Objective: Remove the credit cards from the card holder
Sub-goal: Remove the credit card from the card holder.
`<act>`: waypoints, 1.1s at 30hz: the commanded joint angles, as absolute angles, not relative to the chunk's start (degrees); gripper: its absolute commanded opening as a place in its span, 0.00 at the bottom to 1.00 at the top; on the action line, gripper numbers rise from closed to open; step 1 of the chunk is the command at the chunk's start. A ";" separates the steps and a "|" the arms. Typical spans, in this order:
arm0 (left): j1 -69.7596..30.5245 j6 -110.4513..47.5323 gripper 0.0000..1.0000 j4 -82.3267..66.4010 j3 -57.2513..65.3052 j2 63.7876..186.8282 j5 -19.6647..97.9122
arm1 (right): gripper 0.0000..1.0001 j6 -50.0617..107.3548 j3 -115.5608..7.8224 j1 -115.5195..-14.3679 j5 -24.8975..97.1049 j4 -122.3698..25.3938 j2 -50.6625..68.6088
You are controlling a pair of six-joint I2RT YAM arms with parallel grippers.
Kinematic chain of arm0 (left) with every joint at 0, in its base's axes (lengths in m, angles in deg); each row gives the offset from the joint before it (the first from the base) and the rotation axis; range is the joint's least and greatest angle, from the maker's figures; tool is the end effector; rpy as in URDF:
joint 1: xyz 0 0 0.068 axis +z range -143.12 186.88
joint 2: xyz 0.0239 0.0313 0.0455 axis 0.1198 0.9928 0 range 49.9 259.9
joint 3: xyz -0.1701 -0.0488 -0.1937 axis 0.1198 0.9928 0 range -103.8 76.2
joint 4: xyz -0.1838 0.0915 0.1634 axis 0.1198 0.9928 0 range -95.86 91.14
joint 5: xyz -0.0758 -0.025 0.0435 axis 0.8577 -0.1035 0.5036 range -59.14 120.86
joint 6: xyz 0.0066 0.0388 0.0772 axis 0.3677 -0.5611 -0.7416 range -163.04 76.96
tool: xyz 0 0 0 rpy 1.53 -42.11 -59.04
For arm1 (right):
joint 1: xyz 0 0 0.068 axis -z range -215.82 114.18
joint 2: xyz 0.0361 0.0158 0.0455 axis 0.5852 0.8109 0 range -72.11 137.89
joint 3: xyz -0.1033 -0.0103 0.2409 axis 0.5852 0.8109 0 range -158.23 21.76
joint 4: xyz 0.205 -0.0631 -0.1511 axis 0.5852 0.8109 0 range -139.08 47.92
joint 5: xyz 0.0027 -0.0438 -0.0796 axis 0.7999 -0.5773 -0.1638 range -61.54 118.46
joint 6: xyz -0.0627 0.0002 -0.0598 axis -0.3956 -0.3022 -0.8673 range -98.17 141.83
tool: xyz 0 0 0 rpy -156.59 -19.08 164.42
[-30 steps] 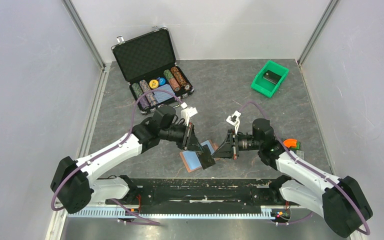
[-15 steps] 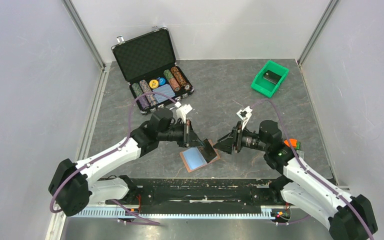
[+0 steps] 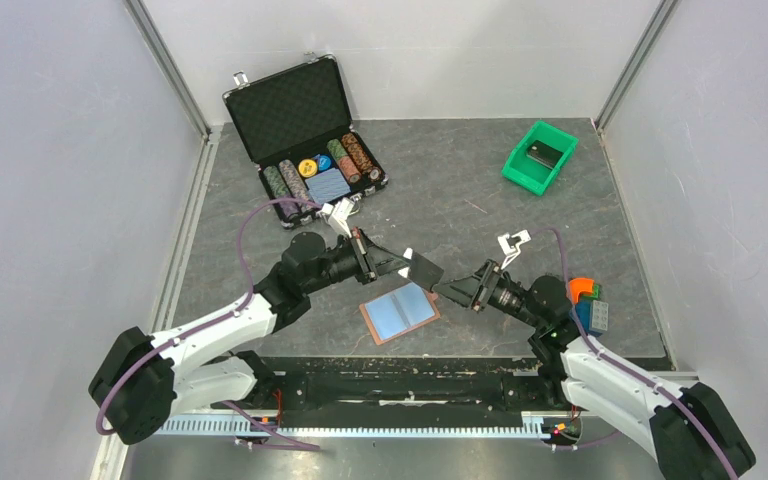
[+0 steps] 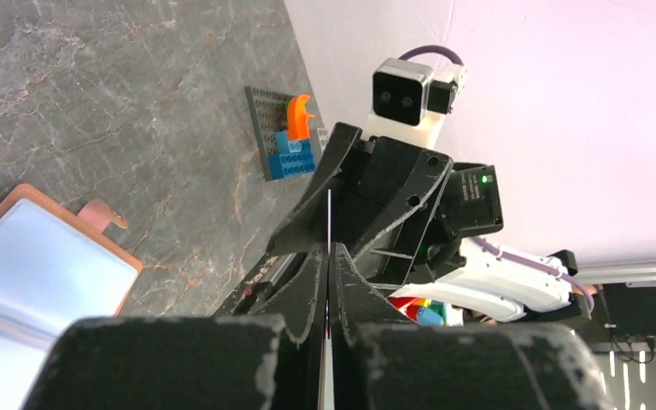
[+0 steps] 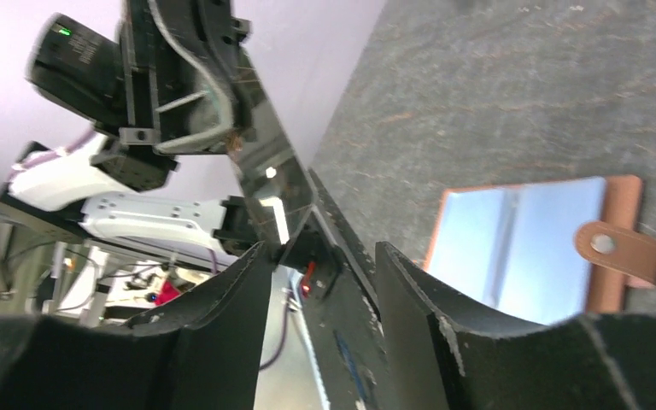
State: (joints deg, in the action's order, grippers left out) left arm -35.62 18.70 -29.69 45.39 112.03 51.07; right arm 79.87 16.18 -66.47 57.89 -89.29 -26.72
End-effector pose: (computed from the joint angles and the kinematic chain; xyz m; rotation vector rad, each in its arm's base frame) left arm 0.1942 -0.2137 0.2417 -0.0256 1.9938 -1.5794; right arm 0.1618 0.1396 0.1833 -0.0355 1.8119 1.5625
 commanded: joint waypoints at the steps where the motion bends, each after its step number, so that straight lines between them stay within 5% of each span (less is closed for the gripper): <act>1: -35.57 23.89 0.02 -38.32 47.23 111.39 47.00 | 0.48 86.51 16.60 -66.93 56.26 -104.32 -25.52; 11: -35.65 26.29 0.02 -43.10 50.06 112.10 45.78 | 0.33 89.34 16.01 -67.59 55.64 -109.47 -18.71; 19: -35.59 24.64 0.06 -40.75 50.80 112.27 43.79 | 0.00 89.42 16.84 -68.03 54.33 -112.46 -16.22; 22: -35.61 23.68 0.21 -39.61 51.06 112.21 43.65 | 0.00 89.79 16.85 -68.03 54.65 -113.76 -15.43; 27: -35.57 20.24 0.70 -34.76 49.81 111.13 44.83 | 0.00 88.44 15.32 -67.73 54.74 -111.01 -14.88; 31: -35.57 13.94 0.97 -21.99 45.46 109.22 44.24 | 0.00 86.75 13.34 -67.13 55.46 -107.66 -14.73; 33: -35.57 9.89 1.00 -14.52 42.90 108.32 42.76 | 0.00 85.60 12.12 -66.72 56.02 -105.80 -15.02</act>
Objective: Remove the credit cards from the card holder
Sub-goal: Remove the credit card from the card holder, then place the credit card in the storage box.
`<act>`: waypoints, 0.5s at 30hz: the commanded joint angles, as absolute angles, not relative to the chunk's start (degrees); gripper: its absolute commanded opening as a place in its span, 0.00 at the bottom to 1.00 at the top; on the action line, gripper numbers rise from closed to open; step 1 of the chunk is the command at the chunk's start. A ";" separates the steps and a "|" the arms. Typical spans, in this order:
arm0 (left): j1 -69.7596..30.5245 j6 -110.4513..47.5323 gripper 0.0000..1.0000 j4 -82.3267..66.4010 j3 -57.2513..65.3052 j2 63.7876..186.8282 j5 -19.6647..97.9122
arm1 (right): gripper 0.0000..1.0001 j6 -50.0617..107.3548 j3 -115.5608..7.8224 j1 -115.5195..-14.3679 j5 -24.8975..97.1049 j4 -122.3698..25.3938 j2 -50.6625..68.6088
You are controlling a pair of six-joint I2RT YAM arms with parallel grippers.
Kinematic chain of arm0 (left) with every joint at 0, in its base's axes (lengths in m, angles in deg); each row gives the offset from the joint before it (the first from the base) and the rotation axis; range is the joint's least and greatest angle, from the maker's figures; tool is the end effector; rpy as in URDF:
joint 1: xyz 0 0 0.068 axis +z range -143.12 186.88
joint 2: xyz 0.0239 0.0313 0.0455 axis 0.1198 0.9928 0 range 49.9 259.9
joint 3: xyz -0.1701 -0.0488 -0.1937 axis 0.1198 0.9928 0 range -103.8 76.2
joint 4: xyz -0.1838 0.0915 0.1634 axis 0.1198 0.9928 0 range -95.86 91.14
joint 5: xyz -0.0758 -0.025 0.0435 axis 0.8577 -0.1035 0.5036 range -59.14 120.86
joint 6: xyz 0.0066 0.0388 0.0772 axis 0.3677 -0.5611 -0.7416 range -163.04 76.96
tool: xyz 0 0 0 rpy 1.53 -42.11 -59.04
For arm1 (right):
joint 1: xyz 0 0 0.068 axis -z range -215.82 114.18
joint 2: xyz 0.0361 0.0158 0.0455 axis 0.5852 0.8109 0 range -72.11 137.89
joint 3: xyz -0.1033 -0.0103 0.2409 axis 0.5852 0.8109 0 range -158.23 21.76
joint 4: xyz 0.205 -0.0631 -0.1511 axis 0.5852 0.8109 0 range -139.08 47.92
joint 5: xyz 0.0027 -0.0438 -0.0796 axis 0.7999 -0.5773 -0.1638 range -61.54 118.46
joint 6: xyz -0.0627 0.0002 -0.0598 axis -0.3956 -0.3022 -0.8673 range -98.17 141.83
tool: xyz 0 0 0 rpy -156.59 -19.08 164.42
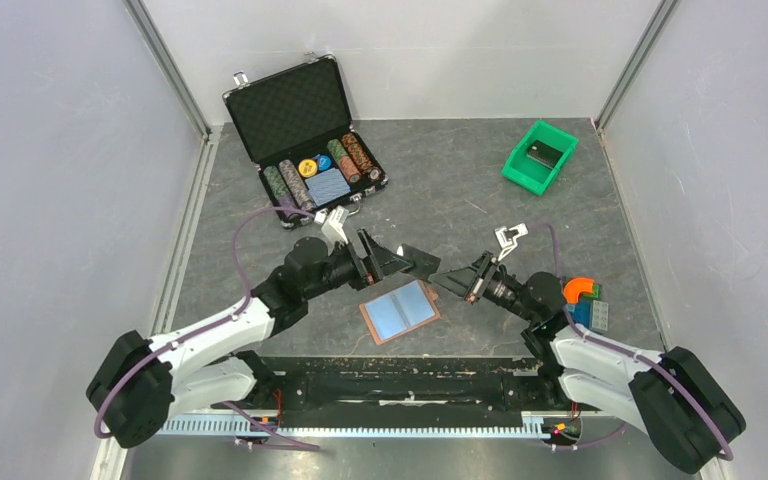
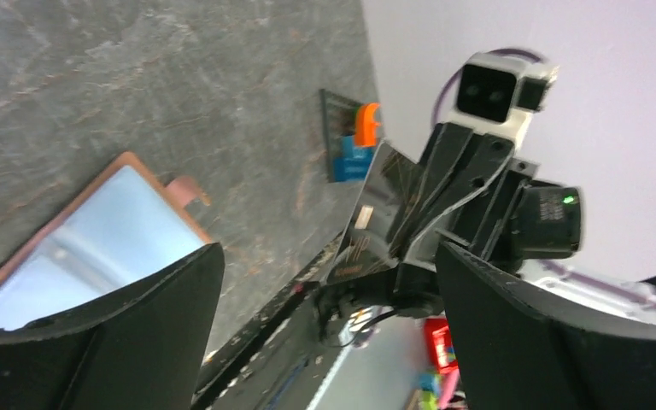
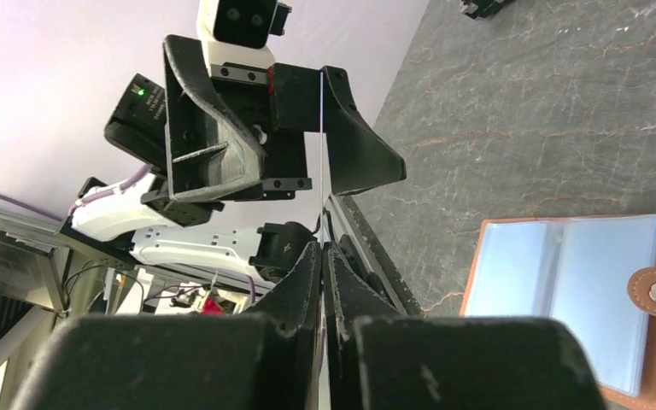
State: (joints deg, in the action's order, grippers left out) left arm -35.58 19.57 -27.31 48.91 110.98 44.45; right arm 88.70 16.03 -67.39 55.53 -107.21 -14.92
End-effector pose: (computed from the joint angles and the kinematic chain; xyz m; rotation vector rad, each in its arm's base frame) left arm 0.1947 -0.2025 0.2164 -0.1649 2.0504 -1.4565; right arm 0.1729 0.1471 0.1878 0.0756 1.7271 1.6827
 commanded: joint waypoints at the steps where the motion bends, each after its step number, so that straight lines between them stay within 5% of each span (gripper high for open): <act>1: -35.57 7.66 1.00 -10.77 41.42 107.86 41.66 | 0.00 84.73 11.37 -66.38 56.26 -104.16 -15.35; 15: -35.57 -9.95 1.00 15.88 34.12 99.68 29.47 | 0.00 65.64 -4.49 -55.66 52.95 -69.18 -17.81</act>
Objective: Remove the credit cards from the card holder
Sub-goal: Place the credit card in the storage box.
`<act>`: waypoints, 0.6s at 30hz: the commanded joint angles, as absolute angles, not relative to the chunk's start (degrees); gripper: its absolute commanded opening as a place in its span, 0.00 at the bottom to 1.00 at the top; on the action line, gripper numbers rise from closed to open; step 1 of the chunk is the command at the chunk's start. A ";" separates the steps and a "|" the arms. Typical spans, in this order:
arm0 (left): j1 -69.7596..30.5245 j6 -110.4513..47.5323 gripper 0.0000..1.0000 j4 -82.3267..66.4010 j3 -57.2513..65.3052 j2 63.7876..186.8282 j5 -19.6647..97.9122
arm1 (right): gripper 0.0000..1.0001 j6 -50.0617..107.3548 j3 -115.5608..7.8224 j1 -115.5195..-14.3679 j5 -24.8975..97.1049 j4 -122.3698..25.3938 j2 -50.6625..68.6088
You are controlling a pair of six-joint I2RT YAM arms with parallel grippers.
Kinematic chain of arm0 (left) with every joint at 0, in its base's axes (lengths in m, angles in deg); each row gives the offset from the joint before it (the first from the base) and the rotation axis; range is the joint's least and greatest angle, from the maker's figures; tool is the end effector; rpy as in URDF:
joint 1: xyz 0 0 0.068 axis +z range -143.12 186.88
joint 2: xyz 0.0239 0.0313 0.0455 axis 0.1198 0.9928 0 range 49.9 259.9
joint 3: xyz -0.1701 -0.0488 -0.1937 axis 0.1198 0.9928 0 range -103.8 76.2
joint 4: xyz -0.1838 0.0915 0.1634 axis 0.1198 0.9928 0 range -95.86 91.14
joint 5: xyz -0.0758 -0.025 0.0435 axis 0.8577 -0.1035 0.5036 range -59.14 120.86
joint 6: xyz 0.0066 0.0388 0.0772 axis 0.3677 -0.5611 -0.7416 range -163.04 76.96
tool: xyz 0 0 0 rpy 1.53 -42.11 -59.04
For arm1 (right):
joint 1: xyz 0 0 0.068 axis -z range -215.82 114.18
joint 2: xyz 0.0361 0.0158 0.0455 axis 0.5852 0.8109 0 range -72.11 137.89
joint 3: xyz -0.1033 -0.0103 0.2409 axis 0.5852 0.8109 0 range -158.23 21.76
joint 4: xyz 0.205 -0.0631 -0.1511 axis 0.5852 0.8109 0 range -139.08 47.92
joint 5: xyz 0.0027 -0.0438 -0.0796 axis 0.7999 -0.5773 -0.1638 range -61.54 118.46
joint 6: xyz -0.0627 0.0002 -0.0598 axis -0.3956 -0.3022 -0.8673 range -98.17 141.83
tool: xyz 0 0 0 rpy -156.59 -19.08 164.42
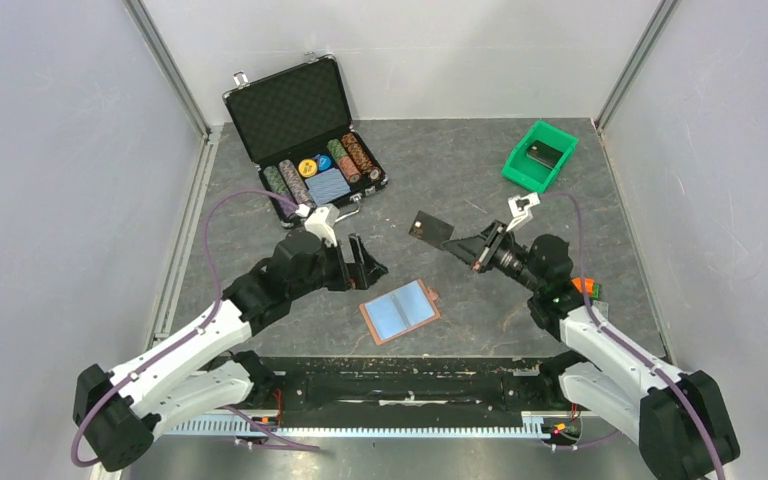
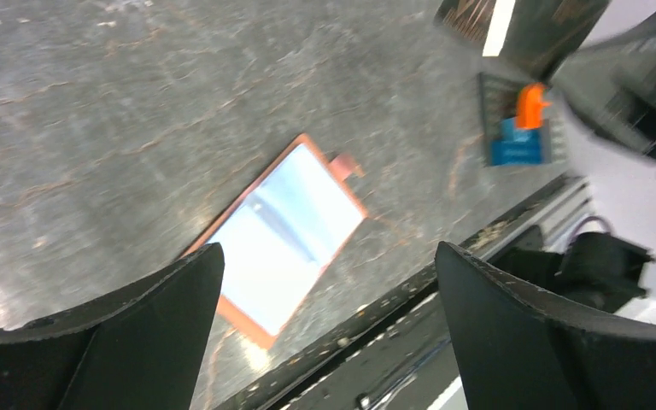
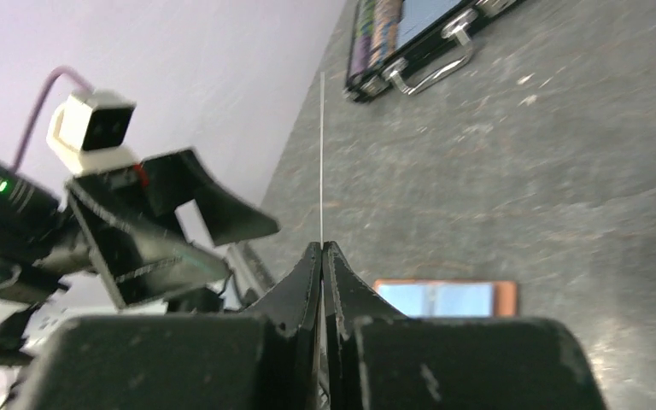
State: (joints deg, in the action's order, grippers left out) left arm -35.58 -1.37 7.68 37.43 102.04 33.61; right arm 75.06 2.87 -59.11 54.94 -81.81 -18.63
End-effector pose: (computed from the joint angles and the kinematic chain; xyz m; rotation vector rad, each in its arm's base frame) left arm 0.1834 -0.1727 0.2467 0.0472 2.1809 -0.9359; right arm 0.2147 0.1296 0.2221 0.0667 1.7886 1.3688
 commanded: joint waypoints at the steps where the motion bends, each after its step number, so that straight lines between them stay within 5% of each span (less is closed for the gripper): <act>1: -35.57 -11.55 1.00 17.87 33.35 99.10 29.29 | 0.00 63.73 -6.08 -54.01 53.10 -67.25 -16.65; 8: -35.57 -21.82 1.00 31.67 27.93 96.26 24.80 | 0.00 50.05 -23.55 -40.76 51.85 -49.95 -4.99; 18: -35.53 -23.10 1.00 32.58 30.59 90.41 21.10 | 0.00 44.32 -49.73 -27.01 47.78 -35.49 16.64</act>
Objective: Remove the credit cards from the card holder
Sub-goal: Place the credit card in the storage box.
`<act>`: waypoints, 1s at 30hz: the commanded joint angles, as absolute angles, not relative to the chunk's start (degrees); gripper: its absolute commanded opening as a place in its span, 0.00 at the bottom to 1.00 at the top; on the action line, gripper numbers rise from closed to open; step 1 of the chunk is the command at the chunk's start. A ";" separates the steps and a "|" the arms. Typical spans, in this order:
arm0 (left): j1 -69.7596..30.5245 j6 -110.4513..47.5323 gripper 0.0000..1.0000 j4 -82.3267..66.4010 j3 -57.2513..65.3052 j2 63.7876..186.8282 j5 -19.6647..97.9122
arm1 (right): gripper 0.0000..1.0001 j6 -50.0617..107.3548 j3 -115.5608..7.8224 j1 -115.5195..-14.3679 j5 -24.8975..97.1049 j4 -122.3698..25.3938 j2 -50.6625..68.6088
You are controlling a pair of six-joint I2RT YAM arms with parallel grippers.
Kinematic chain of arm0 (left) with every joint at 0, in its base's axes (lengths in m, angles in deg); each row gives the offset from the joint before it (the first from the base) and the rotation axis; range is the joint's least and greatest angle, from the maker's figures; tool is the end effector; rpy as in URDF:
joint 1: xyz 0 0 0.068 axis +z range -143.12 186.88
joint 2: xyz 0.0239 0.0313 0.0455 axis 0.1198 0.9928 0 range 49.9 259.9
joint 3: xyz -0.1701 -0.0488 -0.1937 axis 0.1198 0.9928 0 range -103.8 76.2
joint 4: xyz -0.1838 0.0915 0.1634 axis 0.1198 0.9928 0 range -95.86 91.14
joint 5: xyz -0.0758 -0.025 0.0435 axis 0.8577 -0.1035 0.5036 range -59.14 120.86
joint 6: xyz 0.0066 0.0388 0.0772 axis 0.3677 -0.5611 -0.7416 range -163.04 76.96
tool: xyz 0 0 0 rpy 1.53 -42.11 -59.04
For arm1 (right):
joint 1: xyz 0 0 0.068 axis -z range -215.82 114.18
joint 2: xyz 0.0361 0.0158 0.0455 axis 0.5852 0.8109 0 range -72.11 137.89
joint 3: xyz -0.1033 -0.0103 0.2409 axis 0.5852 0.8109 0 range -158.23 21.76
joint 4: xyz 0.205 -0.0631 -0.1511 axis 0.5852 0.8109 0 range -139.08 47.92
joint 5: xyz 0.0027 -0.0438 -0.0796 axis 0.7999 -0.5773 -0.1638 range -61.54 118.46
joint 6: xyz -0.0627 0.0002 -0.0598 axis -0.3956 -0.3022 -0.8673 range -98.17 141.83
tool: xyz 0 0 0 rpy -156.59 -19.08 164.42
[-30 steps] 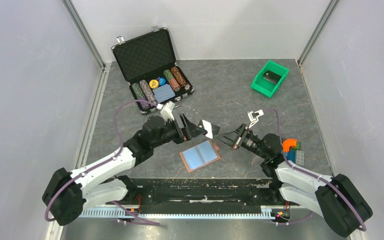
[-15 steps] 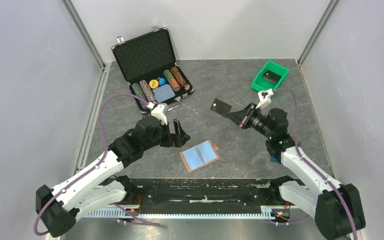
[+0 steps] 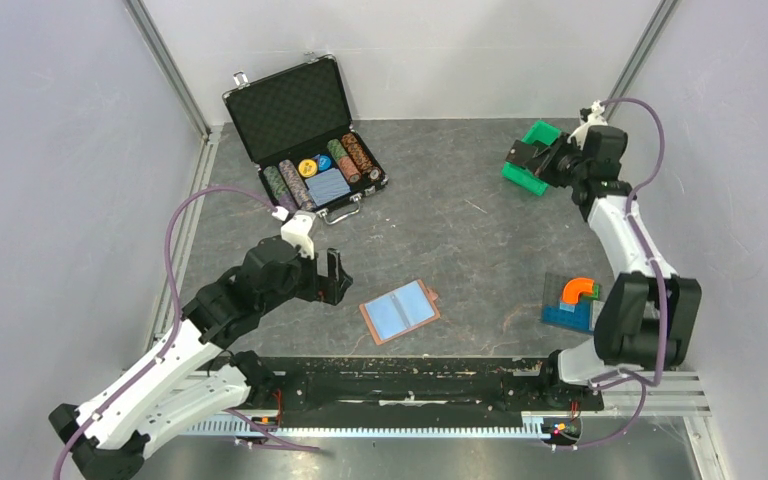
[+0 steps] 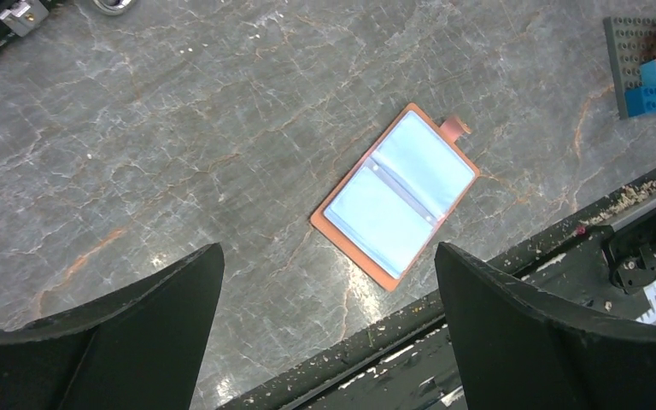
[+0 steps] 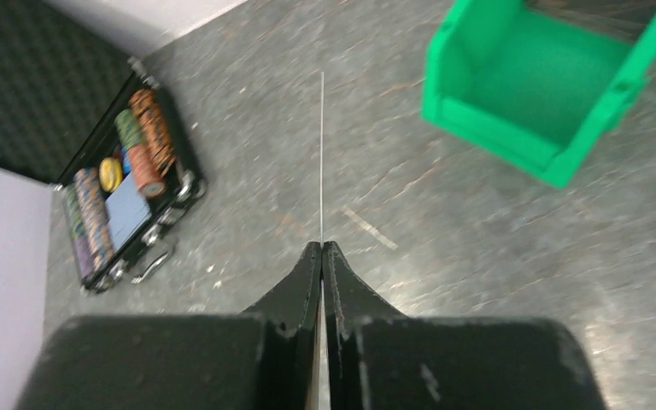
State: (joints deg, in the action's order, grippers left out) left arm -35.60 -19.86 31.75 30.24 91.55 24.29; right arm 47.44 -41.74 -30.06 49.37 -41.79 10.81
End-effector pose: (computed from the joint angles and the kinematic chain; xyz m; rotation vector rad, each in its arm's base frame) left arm 0.1512 -0.1265 0.2777 0.3011 2.1768 -0.5366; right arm 0.3717 -0.0100 0.2741 0.3282 2.0277 0.5879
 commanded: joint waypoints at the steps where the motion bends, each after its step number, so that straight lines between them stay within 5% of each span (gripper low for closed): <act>1: -35.57 -23.09 1.00 32.87 30.64 90.26 20.72 | 0.00 44.77 -50.91 -26.25 47.74 -35.48 18.67; 30: -35.70 -23.71 1.00 33.00 30.76 90.56 19.97 | 0.00 55.42 -79.95 -20.08 46.93 -38.15 53.23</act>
State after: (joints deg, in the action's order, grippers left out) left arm -35.60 -20.87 33.49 30.64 90.83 21.78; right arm 54.10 -76.19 -20.24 47.64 -35.28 52.09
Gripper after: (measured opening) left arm 0.996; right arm 0.005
